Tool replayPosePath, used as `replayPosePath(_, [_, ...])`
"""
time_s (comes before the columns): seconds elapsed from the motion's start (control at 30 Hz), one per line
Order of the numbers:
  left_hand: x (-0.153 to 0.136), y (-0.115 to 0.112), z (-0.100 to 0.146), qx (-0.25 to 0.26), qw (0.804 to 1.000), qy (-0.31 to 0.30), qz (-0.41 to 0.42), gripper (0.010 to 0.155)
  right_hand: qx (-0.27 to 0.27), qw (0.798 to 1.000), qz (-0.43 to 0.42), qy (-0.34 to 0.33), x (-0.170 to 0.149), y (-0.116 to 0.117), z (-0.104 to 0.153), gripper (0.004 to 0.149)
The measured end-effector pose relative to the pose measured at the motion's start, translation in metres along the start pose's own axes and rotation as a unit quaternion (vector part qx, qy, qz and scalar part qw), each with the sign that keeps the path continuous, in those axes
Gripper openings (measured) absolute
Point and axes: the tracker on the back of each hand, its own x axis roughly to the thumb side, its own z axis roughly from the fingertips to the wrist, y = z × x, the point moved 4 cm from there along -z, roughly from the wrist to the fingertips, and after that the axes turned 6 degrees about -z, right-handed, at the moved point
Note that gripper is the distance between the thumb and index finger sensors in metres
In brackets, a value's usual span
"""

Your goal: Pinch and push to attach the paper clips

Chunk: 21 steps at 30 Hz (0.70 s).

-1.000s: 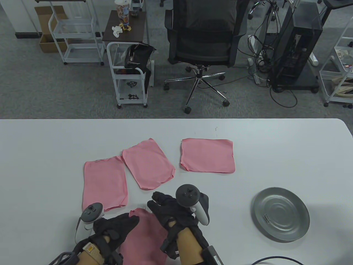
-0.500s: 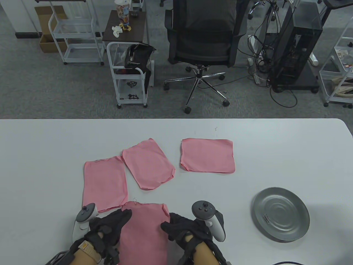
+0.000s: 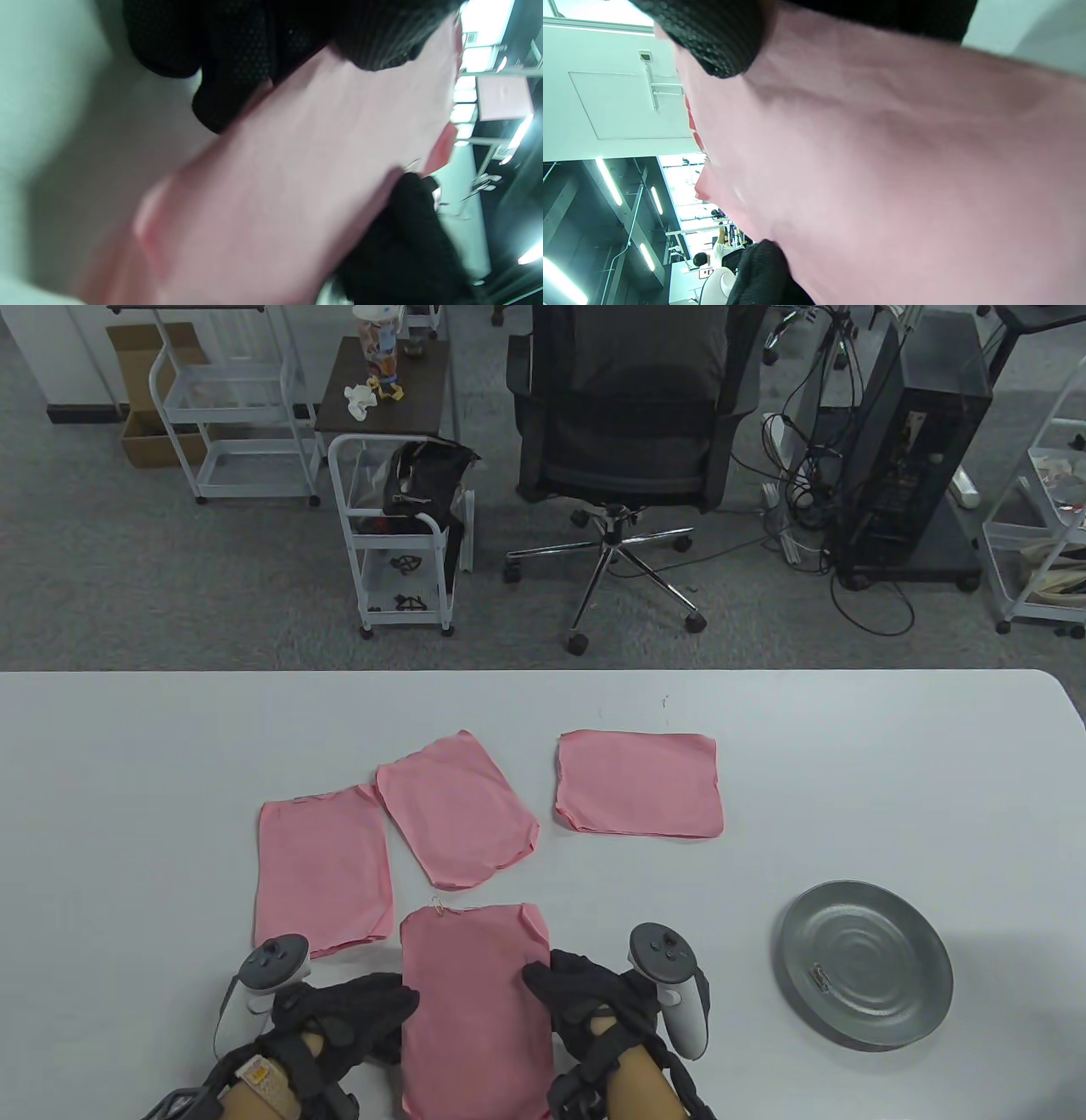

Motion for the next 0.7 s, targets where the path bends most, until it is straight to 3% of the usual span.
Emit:
replayPosePath(0.07, [0.010,0.004,0.005,0.021,1.000,-0.013,-0.009,0.047,0.010,1.000,-0.010,-0.001,0.001,0.000,0.002,0.045])
replayPosePath(0.17, [0.028,0.027,0.020,0.064,0.996,-0.058,0.008,0.046,0.049,0.997,-0.054,-0.033,0.007,-0.001,0.006,0.063])
replayPosePath(0.23, [0.028,0.061,0.033,0.109,0.990,-0.069,0.050,0.046,0.077,0.989,-0.112,-0.051,0.010,-0.005,0.010,0.066])
replayPosePath(0.37, [0.014,0.130,0.056,0.190,0.973,-0.028,0.124,0.046,0.038,0.988,-0.126,-0.086,0.020,-0.021,0.019,0.067])
replayPosePath(0.47, [0.014,0.173,0.075,0.281,0.953,-0.005,0.111,0.046,0.028,0.982,-0.141,-0.119,0.030,-0.025,0.024,0.066])
replayPosePath(0.6, [0.003,0.193,0.072,0.286,0.951,0.048,0.112,0.047,0.031,0.974,-0.178,-0.136,0.033,-0.027,0.025,0.064])
replayPosePath(0.7, [-0.009,0.192,0.055,0.282,0.950,0.086,0.108,0.047,0.025,0.974,-0.184,-0.129,0.030,-0.030,0.022,0.064])
